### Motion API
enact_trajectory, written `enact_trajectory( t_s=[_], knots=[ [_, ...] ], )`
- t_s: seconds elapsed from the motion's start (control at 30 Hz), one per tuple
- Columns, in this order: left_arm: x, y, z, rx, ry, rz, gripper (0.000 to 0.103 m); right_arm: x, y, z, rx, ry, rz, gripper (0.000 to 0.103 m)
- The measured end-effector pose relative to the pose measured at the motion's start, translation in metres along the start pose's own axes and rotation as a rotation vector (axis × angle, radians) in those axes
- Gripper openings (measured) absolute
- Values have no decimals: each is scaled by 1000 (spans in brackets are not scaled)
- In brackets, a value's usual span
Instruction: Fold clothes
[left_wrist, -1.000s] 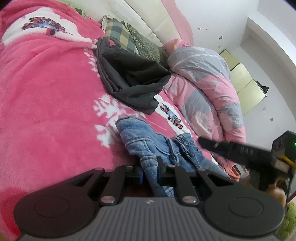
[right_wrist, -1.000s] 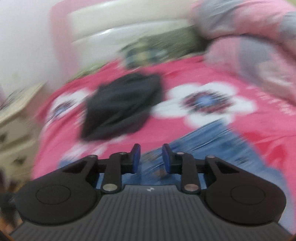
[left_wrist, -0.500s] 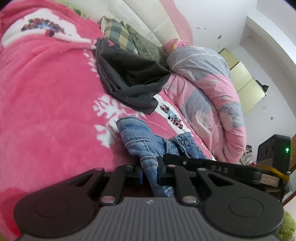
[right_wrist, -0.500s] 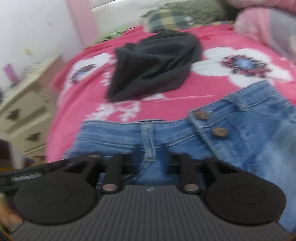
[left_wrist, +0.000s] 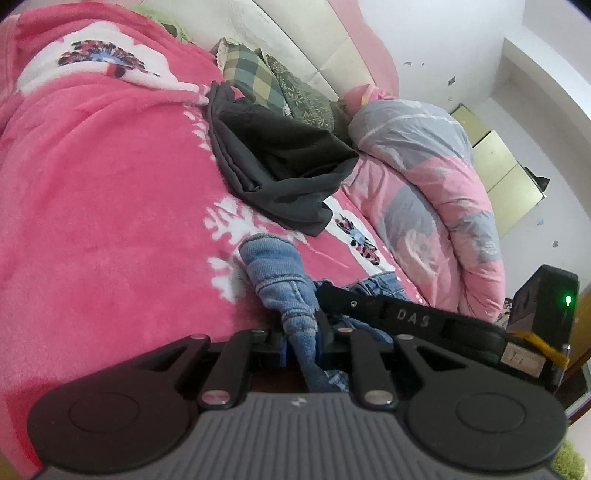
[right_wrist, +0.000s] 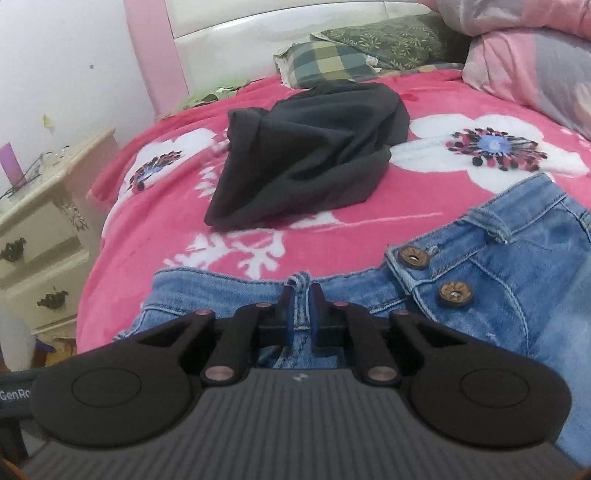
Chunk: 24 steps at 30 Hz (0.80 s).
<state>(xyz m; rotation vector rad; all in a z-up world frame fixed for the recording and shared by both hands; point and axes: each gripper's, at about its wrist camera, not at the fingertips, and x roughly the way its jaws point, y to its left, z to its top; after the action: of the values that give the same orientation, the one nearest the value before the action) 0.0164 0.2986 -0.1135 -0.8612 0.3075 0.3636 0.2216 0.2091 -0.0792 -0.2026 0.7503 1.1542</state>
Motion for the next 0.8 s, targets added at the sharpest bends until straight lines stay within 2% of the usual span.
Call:
enact_trajectory(
  t_s=[0.1, 0.27, 0.33, 0.4, 0.5, 0.57, 0.63, 0.67, 0.73, 0.8],
  knots=[
    [-2, -1, 0, 17, -8, -5, 21, -14, -7, 7, 79, 10, 24, 10],
    [-19, 4, 6, -11, -36, 22, 31, -129, -32, -21, 209, -144, -69, 40],
    [-33, 4, 9, -5, -75, 59, 39, -175, -42, -31, 262, -206, -106, 42],
    [-48, 2, 15, 11, -111, 78, 38, -221, -53, -42, 314, -268, -143, 42],
    [-58, -16, 28, 69, -118, 65, 37, -289, -68, -61, 390, -356, -201, 42],
    [-55, -35, 40, 102, -94, 23, 37, -327, -74, -94, 427, -375, -252, 42],
    [-40, -63, 51, 162, -24, -52, 38, -354, -79, -127, 472, -385, -289, 42],
    [-25, -79, 55, 202, 39, -88, 42, -364, -79, -142, 491, -390, -312, 42],
    [10, -106, 57, 264, 164, -150, 42, -380, -76, -170, 525, -408, -344, 42],
    [48, -122, 52, 292, 227, -152, 39, -389, -72, -192, 548, -429, -366, 42]
  ],
)
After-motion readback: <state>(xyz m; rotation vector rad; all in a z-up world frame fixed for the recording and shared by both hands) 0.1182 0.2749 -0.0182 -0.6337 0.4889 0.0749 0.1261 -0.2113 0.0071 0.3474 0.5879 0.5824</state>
